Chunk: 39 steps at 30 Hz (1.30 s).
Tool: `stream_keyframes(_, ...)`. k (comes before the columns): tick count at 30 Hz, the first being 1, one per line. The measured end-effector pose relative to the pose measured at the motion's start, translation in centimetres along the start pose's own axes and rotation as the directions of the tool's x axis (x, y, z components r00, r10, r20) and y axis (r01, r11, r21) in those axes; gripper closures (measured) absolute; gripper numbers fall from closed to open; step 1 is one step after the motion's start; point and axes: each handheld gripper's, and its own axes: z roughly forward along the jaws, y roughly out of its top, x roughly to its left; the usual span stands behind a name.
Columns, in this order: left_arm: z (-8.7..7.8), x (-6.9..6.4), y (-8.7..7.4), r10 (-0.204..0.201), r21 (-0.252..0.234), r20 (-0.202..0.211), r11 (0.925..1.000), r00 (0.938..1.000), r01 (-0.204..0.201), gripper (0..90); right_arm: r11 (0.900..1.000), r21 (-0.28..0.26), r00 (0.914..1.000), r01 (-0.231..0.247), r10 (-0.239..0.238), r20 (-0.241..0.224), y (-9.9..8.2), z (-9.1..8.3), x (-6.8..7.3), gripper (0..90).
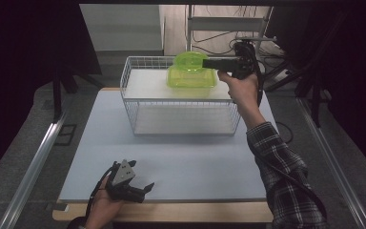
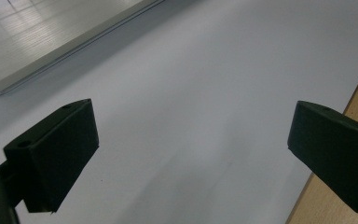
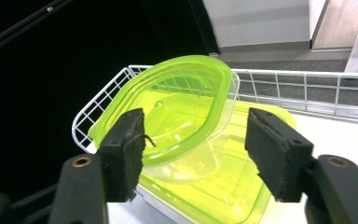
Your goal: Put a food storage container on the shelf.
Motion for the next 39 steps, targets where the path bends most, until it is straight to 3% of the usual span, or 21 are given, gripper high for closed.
stream_keyframes(14,0.0,0.0,0.0,-0.001,0.001,0.001,1.0,1.0,0.001,1.5,0.9951,0.043,0.9959,0.09,-0.089,-0.012,-1.3,-0.7,1.1,27.2)
stream_keyframes(39,0.0,0.0,0.0,-0.005,0.002,0.003,1.0,1.0,0.004,1.5,0.9813,0.076,0.984,0.177,-0.175,-0.031,-3.8,-1.5,1.7,20.4)
